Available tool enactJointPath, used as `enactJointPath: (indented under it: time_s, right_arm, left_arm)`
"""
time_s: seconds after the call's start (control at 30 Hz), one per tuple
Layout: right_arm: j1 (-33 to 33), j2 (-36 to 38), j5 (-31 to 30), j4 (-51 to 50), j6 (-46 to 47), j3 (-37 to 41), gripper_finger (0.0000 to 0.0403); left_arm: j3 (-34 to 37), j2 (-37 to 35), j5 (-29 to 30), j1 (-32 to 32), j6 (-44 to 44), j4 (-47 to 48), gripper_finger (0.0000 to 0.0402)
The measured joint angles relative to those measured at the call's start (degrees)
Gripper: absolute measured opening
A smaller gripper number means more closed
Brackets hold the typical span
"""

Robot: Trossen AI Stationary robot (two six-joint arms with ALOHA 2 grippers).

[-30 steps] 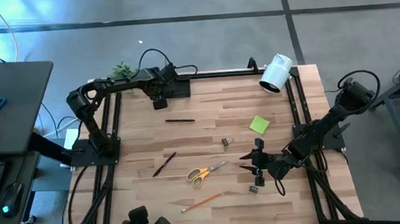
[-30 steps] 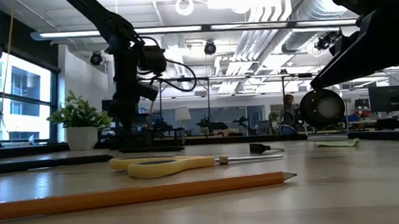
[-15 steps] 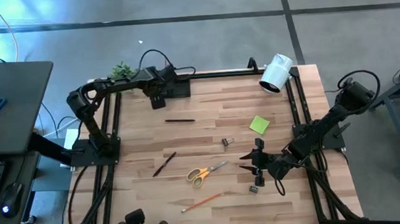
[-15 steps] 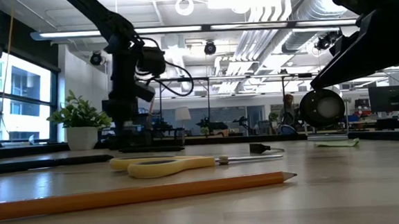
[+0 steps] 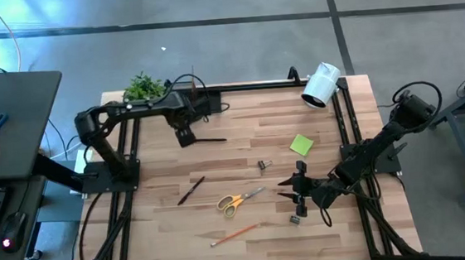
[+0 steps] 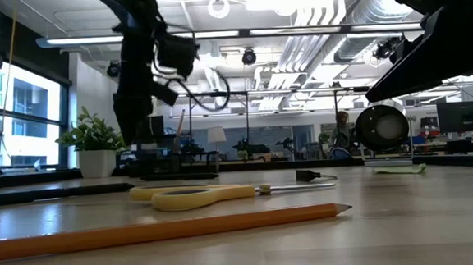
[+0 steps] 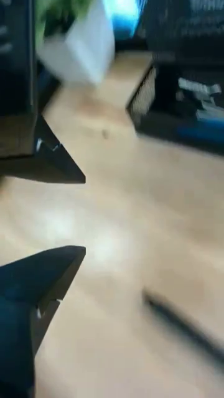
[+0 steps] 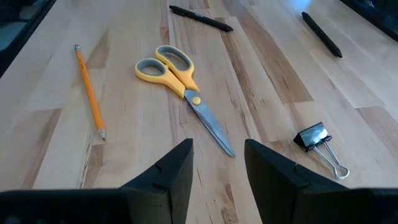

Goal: Pick and place office supplies into organizer
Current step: Put the top black binder clip into the bottom left section of the desk organizer

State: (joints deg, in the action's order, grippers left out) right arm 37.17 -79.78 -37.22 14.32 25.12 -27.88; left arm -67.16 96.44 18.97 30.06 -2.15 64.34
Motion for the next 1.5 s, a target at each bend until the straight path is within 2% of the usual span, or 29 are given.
enactJointPath:
  time_s: [0.13, 0.23, 0.43, 0.53, 0.67, 0.73, 0.9, 1.03, 1.13, 1.27, 1.4, 1.5]
  right_arm:
    - [-0.02, -1.66, 1.49, 4.31, -3.22, -0.02, 0.0138]
    - [-0.40, -3.58, 2.93, 5.78, -5.09, -0.02, 0.0138]
    - [-3.86, -7.25, 3.44, 7.26, -3.19, -0.02, 0.0138]
    - [-6.81, -7.51, 4.17, 8.14, -6.51, -0.02, 0.0138]
    - [-14.28, -7.51, 10.90, 9.90, -13.32, -0.46, 0.0138]
    - [-19.34, -7.51, 17.10, 7.83, -15.32, -2.08, 0.0138]
    - [-30.12, -7.51, 28.89, -4.46, -21.56, -8.45, 0.0138]
    - [-34.16, -7.51, 35.08, -13.85, -29.02, -12.07, 0.0139]
    - [-34.99, -7.51, 36.21, -16.98, -35.01, -12.83, 0.0154]
    - [-35.04, -7.51, 35.27, -15.74, -40.45, -12.85, 0.0209]
    - [-35.81, -7.51, 34.72, -12.17, -40.62, -12.87, 0.0264]
    - [-36.48, -7.57, 34.57, -11.94, -40.62, -12.88, 0.0279]
  left_arm:
    - [5.06, -6.77, -4.18, -6.32, -2.42, -7.38, 0.0133]
    - [11.00, -13.02, -11.44, -10.75, -2.79, -17.06, 0.0119]
    - [26.96, -22.96, -28.18, -17.49, -7.15, -43.42, 0.0100]
    - [33.72, -24.68, -32.66, -20.38, -8.98, -56.56, 0.0095]
    - [40.32, -25.13, -30.36, -24.75, -9.71, -73.88, 0.0089]
    - [42.68, -25.15, -25.63, -26.72, -9.64, -81.14, 0.0086]
    - [46.31, -25.15, -13.67, -30.52, -7.31, -92.06, 0.0079]
    - [48.94, -24.95, -11.68, -32.68, -7.24, -101.57, 0.0078]
    - [50.47, -24.82, -12.43, -34.41, -7.20, -106.21, 0.0078]
    - [51.00, -24.80, -11.70, -36.81, -7.17, -107.65, 0.0079]
    - [51.02, -24.80, -9.27, -38.54, -7.13, -108.39, 0.0078]
    - [51.02, -24.80, -7.91, -38.75, -7.23, -110.79, 0.0076]
